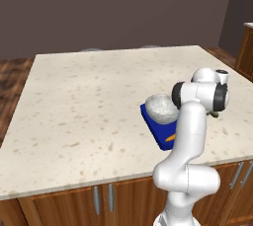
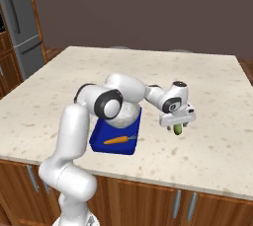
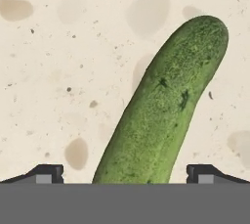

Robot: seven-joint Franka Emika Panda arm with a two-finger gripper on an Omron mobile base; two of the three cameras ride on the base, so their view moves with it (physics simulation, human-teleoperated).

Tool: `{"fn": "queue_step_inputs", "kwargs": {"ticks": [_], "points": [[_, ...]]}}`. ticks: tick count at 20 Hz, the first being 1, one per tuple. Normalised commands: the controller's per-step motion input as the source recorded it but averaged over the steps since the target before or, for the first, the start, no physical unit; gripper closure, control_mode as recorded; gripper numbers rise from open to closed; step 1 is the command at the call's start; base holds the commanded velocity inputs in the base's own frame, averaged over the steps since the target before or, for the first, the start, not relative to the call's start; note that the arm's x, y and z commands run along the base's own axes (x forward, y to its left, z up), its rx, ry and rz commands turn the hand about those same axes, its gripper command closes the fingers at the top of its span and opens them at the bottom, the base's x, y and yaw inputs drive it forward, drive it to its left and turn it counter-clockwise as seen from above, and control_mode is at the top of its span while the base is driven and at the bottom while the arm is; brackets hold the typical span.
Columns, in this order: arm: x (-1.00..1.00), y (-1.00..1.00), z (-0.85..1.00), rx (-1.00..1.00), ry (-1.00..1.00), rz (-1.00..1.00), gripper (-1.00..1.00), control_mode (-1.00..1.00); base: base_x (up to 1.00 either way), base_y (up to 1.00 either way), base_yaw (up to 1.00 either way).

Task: Place the two vegetables and bowl onto the tray for setting up a vegetable dip station.

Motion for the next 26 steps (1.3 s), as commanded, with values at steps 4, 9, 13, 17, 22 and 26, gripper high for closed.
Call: {"fn": "queue_step_inputs", "kwargs": {"ticks": [4, 9, 13, 17, 22, 26], "points": [[0.16, -0.19, -0.16, -0.02, 0.04, 0.00, -1.00, -1.00, 0.00, 0.00, 0.00], [0.05, -0.06, -0.14, 0.00, 0.03, 0.00, 1.00, -1.00, 0.00, 0.00, 0.00], [-0.06, -0.10, 0.01, 0.00, 0.02, 0.00, 1.00, -1.00, 0.00, 0.00, 0.00], [-0.15, -0.10, 0.14, 0.04, 0.01, 0.00, 1.00, -1.00, 0.00, 0.00, 0.00], [-0.49, -0.02, 0.30, 0.09, 0.00, 0.02, 1.00, -1.00, 0.00, 0.00, 0.00], [-0.55, 0.05, 0.33, 0.07, 0.00, 0.08, 1.00, -1.00, 0.00, 0.00, 0.00]]}}
